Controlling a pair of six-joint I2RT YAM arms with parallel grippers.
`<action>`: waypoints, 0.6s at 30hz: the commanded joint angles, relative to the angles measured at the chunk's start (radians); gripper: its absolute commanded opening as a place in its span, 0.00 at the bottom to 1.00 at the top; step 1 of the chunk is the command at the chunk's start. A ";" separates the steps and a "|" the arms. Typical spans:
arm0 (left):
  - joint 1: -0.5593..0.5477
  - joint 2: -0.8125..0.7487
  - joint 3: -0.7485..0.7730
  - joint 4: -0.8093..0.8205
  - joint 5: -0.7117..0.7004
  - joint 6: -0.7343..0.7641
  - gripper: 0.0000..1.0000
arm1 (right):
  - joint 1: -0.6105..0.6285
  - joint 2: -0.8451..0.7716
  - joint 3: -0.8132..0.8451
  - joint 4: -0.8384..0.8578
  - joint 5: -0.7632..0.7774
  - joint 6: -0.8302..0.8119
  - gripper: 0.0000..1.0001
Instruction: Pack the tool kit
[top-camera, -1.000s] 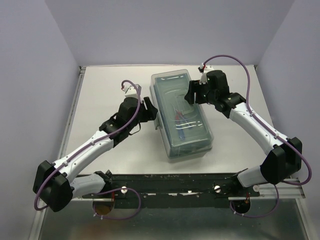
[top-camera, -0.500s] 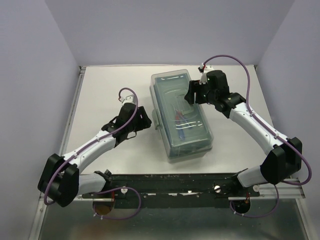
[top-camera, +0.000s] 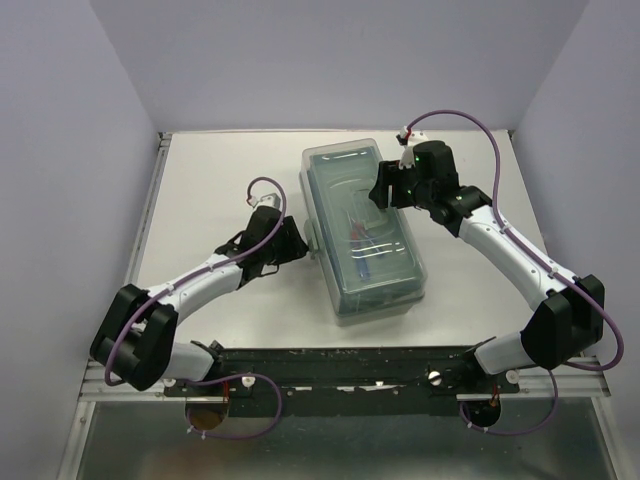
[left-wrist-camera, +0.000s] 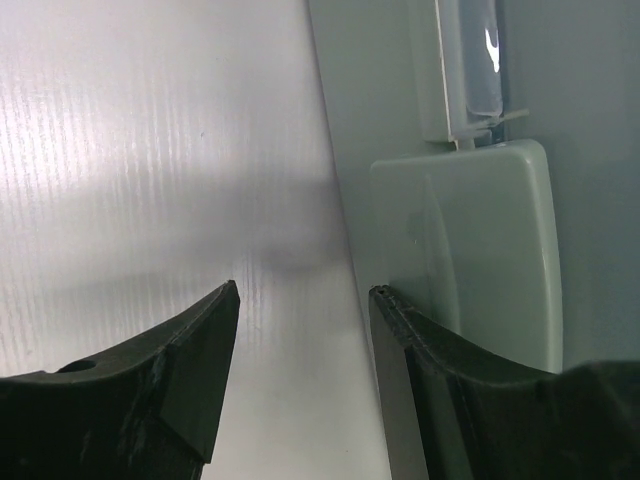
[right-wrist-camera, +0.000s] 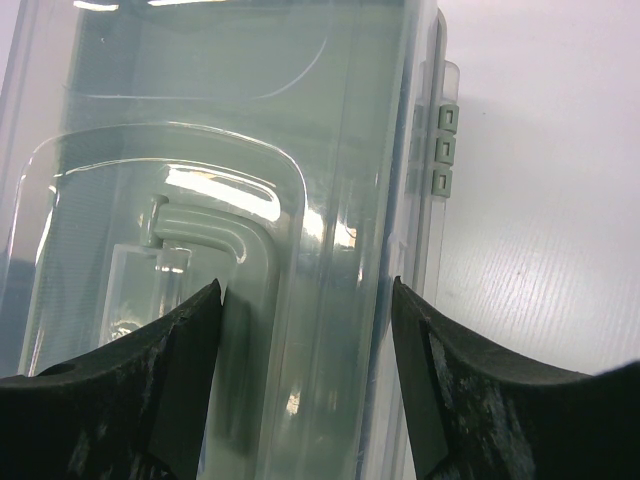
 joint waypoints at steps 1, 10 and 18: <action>0.002 0.038 0.011 0.076 0.041 0.006 0.64 | 0.025 0.029 -0.040 -0.094 -0.047 0.005 0.59; 0.001 0.098 0.026 0.163 0.105 0.028 0.60 | 0.025 0.037 -0.045 -0.092 -0.046 0.002 0.59; -0.001 0.149 0.098 0.154 0.148 0.074 0.56 | 0.026 0.046 -0.049 -0.086 -0.053 0.007 0.59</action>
